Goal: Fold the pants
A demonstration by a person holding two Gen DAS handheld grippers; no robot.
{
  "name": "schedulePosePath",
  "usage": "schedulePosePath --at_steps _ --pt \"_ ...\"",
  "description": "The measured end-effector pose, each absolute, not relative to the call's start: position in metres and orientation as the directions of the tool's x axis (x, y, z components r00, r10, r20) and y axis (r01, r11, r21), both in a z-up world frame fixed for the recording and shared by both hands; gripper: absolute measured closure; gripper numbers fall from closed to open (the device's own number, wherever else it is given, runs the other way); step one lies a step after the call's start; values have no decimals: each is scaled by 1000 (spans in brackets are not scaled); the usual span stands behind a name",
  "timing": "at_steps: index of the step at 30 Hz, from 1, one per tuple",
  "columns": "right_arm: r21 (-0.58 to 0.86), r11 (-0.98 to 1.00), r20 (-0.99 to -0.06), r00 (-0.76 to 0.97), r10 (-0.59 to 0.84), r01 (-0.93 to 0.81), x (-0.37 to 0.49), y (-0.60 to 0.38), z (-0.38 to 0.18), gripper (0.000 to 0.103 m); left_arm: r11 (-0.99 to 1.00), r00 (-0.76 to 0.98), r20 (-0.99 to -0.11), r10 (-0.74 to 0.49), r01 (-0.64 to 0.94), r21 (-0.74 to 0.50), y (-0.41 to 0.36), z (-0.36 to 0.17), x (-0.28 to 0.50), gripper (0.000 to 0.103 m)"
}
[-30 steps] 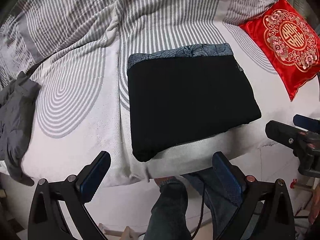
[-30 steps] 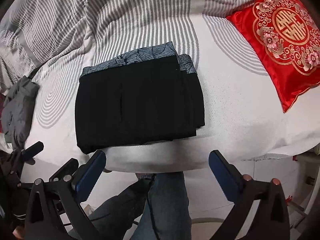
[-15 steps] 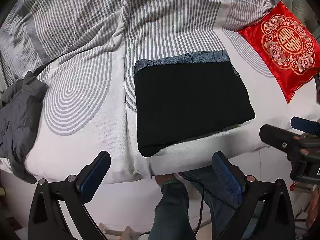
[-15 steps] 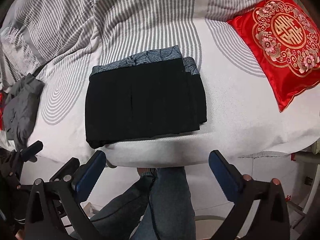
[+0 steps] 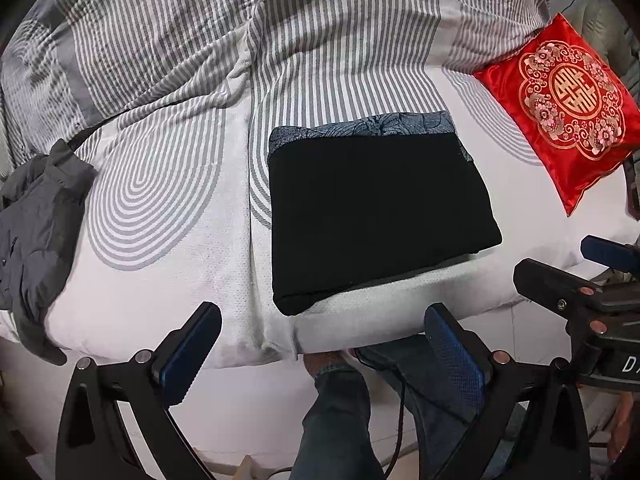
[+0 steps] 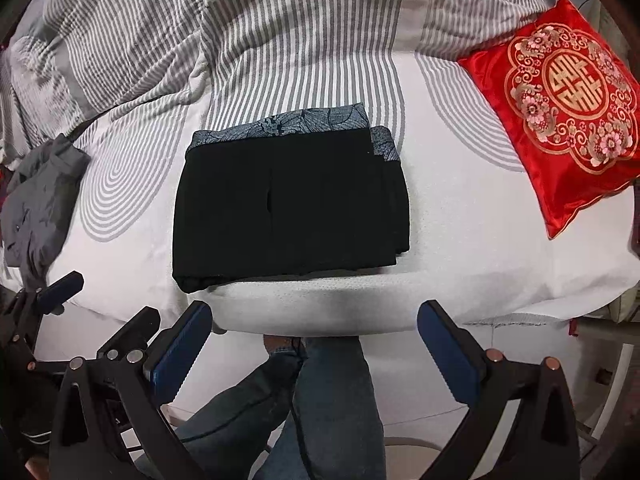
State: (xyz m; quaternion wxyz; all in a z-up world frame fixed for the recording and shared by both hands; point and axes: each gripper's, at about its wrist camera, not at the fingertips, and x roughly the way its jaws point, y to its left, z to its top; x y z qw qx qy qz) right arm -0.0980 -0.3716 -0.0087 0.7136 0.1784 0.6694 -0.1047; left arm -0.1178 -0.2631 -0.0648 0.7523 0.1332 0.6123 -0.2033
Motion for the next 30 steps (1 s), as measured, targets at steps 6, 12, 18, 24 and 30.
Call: schedulePosePath --at_steps 6,12,18,24,30 --pt "104 917 -994 82 78 386 -97 -372 -3 0 879 181 -971 -154 474 -51 -261 -60 -119 1" --pt "97 915 -994 82 71 390 -95 -374 0 0 878 189 -971 -148 477 -40 -261 -58 -120 1" --pt "101 918 -994 71 80 384 -92 -377 -3 0 882 192 -971 -142 469 -36 -261 -58 -119 1" --pt "102 928 -995 57 88 358 -87 -380 -11 0 897 181 -976 -121 441 -29 -266 -64 -116 1" --pt "122 932 -992 48 113 342 -83 -389 -19 0 914 182 -980 -80 405 0 -272 -69 -114 1"
